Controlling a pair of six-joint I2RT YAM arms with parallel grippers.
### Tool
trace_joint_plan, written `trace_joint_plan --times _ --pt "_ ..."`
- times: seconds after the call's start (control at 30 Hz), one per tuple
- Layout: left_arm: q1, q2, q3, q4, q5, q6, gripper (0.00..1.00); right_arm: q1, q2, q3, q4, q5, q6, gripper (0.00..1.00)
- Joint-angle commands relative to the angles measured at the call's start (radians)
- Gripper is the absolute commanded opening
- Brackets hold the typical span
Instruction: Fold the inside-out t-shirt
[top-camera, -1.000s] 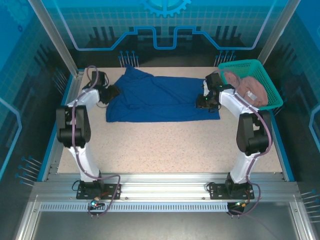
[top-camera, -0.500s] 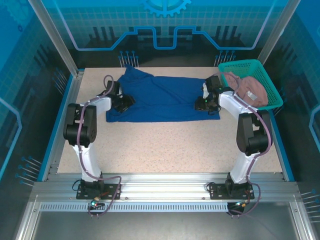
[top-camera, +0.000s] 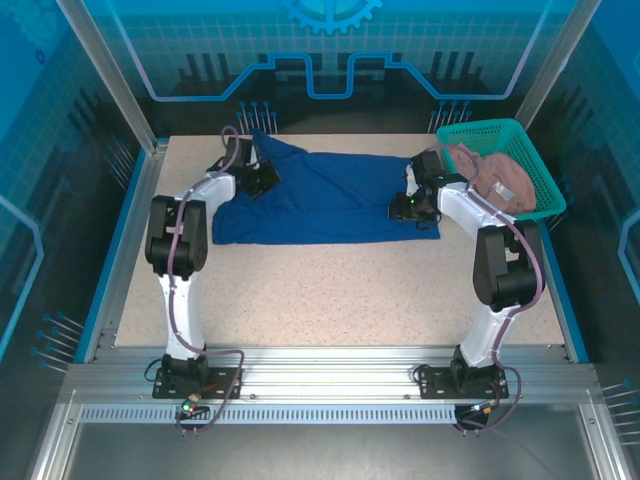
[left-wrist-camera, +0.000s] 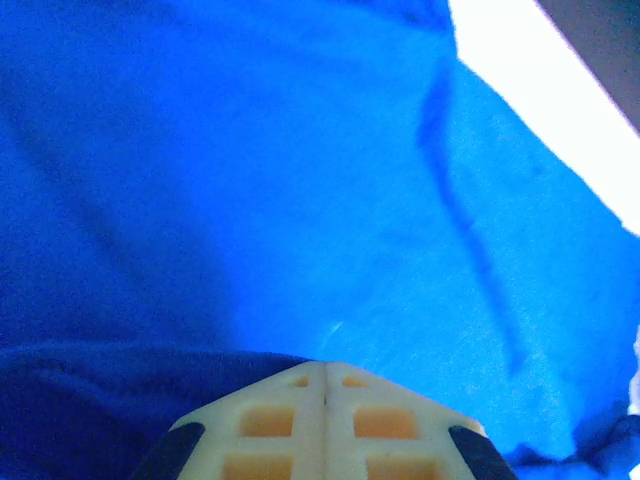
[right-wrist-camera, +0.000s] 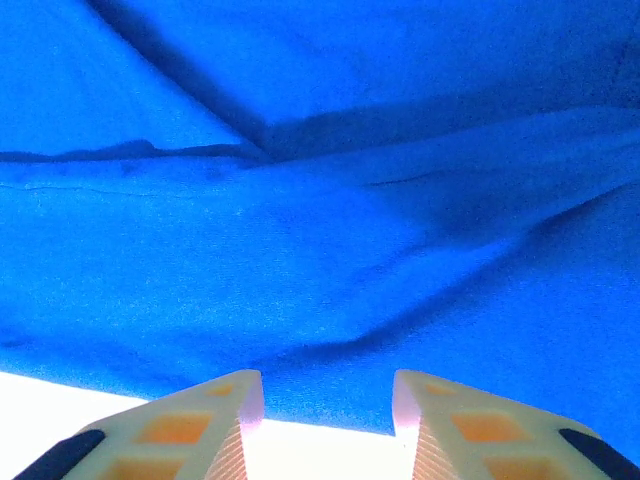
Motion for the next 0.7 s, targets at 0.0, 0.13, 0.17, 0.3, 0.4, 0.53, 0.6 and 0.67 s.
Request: trace_joint_plan --times 0.0,0.13,0.17,0.3,0.4,0.53,0.6,0.67 --pt "-0.024 0.086 0.147 -0.014 0.023 0.021 0.1 -0.006 -0.01 -0.015 0.011 -0.024 0.011 0.4" --pt "-0.024 0.208 0.363 -0.112 0.012 0.036 0.45 -0.008 -0.028 -0.03 0.004 -0.013 0.006 0.4" --pt "-0.024 0.222 0.399 -0.145 0.009 0.046 0.5 -0.008 -0.033 -0.033 -0.002 -0.006 0.004 0.4" --pt "-0.023 0.145 0.358 -0.158 0.014 0.083 0.59 -0.034 -0.037 -0.045 -0.011 0.016 0.001 0.41" --pt "-0.016 -0.011 0.136 -0.072 -0.008 0.093 0.62 -0.055 -0.021 -0.042 -0.005 -0.007 0.01 0.42" --pt "0.018 -0.195 -0.174 0.022 -0.051 0.072 0.64 -0.069 0.054 0.012 -0.06 0.006 0.012 0.41" --pt "0.041 -0.253 -0.294 0.03 -0.079 0.07 0.65 -0.073 0.101 0.054 -0.119 0.038 0.001 0.41" --pt "0.067 -0.288 -0.387 0.025 -0.091 0.075 0.65 -0.074 0.136 0.08 -0.17 0.087 -0.021 0.4"
